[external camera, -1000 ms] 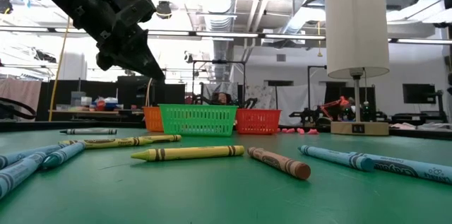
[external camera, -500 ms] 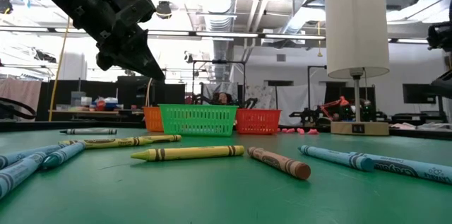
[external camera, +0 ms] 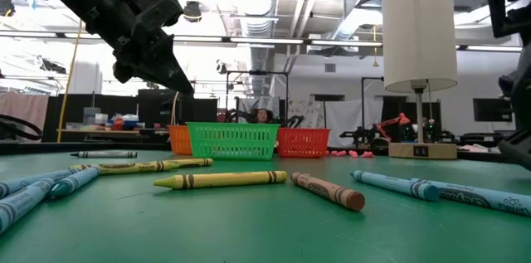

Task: Sort crayons
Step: Put a yellow crayon in the red basket

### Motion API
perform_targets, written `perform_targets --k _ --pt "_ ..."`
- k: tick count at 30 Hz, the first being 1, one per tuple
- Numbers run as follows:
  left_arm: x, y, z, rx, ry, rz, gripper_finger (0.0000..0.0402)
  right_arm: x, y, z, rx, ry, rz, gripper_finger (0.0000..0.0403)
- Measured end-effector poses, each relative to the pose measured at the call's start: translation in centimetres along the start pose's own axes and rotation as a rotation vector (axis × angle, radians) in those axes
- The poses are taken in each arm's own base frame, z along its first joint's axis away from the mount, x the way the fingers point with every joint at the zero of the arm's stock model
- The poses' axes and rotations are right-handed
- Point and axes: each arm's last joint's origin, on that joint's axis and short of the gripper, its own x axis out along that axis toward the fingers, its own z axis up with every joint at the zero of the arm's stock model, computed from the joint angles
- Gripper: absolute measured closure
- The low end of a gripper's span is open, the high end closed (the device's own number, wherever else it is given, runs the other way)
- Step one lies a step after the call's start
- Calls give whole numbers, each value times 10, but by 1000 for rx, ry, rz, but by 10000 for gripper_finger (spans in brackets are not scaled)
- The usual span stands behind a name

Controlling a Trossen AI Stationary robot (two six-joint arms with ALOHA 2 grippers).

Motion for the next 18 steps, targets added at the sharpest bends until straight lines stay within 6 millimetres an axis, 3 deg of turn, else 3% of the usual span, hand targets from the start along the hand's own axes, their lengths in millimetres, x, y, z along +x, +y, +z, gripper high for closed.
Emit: perform_targets --k 4,8,18 --pt "0 0 0 -10 -1 -2 401 6 2 -3 0 4 14 221" --pt "0 0 1 -19 -4 -5 401 17 5 -6 -22 32 51 243" --pt "0 -2 0 -20 25 -45 401 15 10 -6 -12 63 75 360"
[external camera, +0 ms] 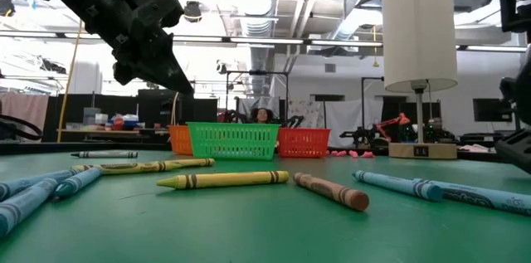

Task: Sort crayons
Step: Put a yellow crayon in the red basket

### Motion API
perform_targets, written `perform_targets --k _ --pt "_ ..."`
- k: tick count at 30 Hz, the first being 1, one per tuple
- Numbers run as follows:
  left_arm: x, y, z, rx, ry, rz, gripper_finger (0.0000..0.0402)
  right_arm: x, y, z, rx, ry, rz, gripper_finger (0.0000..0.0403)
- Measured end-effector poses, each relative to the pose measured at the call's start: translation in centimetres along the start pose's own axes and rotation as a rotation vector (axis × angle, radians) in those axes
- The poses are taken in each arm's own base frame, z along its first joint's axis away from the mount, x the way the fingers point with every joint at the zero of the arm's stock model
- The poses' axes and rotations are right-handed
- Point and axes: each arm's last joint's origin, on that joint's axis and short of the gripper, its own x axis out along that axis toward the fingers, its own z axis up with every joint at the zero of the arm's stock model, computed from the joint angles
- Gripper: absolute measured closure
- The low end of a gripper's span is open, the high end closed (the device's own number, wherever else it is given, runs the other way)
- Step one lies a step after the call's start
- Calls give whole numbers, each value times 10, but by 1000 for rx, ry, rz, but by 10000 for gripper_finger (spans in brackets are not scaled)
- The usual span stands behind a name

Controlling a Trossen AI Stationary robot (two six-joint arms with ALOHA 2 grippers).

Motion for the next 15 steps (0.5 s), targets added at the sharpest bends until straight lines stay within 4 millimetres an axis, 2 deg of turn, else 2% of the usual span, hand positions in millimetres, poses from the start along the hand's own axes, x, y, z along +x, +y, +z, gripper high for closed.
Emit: perform_targets --k 4,10,15 --pt "0 0 0 12 0 0 401 -8 2 0 -5 -13 7 396" --pt "0 0 0 22 -1 -1 401 -38 10 4 -19 -62 76 396" --pt "0 -1 1 39 -6 -6 401 -62 22 11 -32 -135 220 399"
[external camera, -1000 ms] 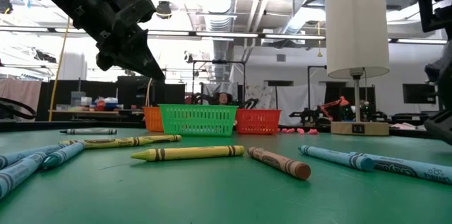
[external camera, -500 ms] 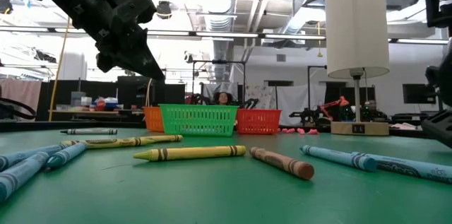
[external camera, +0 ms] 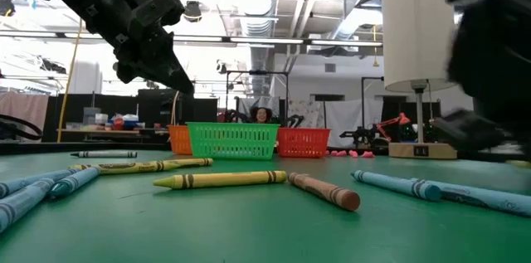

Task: Sort crayons
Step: Put a yellow crayon in the red basket

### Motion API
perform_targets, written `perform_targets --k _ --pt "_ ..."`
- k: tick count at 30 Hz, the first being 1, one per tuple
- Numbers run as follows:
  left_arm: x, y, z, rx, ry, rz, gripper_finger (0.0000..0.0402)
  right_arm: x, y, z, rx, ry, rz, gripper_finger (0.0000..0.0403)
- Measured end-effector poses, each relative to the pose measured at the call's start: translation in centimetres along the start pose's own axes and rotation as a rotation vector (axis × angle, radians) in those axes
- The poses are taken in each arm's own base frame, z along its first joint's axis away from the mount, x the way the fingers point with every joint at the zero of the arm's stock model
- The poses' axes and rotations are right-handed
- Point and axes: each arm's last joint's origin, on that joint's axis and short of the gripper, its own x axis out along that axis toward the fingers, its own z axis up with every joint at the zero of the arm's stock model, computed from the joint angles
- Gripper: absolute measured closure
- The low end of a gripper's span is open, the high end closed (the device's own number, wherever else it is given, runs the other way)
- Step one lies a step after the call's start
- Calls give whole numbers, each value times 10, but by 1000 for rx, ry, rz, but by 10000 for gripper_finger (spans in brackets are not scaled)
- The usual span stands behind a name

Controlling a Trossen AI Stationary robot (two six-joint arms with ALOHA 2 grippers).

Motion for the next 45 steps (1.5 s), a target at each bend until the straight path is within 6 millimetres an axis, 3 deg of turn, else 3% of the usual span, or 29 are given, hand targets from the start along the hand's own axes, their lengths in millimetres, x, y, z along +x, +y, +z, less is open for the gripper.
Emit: perform_targets --k 7,12,19,26,34,40,45 --pt "0 -1 -1 17 18 -26 401 -27 28 27 -32 -151 204 399" --pt "-5 -3 3 2 45 -118 401 -45 49 57 -98 -277 304 399" --pt "-37 4 26 -22 -70 -213 401 -57 86 118 -333 -377 337 399" --pt "-72 26 46 -25 -211 -200 401 -42 116 201 -526 -406 328 399" --pt "-85 50 45 -30 -187 -90 401 -4 128 284 -606 -328 455 400" --pt "-83 52 44 -17 -168 -67 401 19 124 324 -570 -252 584 399" --pt "-84 52 44 -27 -169 -76 401 32 120 342 -532 -194 665 389"
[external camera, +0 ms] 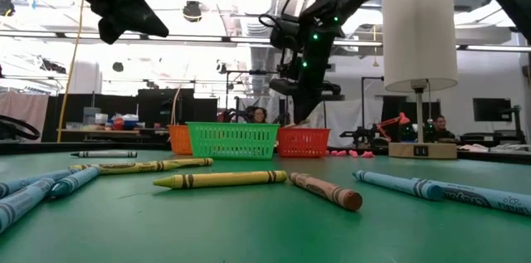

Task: Sort crayons
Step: Put a yellow crayon in the red basket

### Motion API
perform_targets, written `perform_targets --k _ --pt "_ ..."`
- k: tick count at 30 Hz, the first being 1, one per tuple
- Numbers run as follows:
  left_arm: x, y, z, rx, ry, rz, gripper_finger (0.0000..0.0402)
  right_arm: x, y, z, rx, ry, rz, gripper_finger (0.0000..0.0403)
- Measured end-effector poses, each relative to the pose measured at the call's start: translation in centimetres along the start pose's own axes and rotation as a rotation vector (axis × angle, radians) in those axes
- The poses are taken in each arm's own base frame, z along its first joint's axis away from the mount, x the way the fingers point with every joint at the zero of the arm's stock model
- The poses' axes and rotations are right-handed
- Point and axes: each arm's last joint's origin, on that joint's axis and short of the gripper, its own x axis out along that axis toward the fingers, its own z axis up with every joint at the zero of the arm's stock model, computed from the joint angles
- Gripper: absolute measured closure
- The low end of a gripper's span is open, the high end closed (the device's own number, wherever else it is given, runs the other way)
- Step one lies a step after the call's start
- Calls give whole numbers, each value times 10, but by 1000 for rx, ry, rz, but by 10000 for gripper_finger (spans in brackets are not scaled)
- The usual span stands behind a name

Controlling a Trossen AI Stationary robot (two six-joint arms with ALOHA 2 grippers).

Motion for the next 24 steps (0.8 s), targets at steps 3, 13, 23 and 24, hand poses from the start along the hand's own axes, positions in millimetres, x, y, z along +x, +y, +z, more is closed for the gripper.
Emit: perform_targets --k 3,13,23,24 --pt "-1 0 0 -3 -4 -3 401 1 -3 0 10 11 -7 372" --pt "-1 1 1 16 -14 14 401 -6 9 -11 -50 72 2 264" --pt "-1 1 3 -8 -50 50 401 -112 76 -32 -133 65 452 234" --pt "-1 1 3 -7 -49 48 401 -126 82 -39 -157 65 473 236"
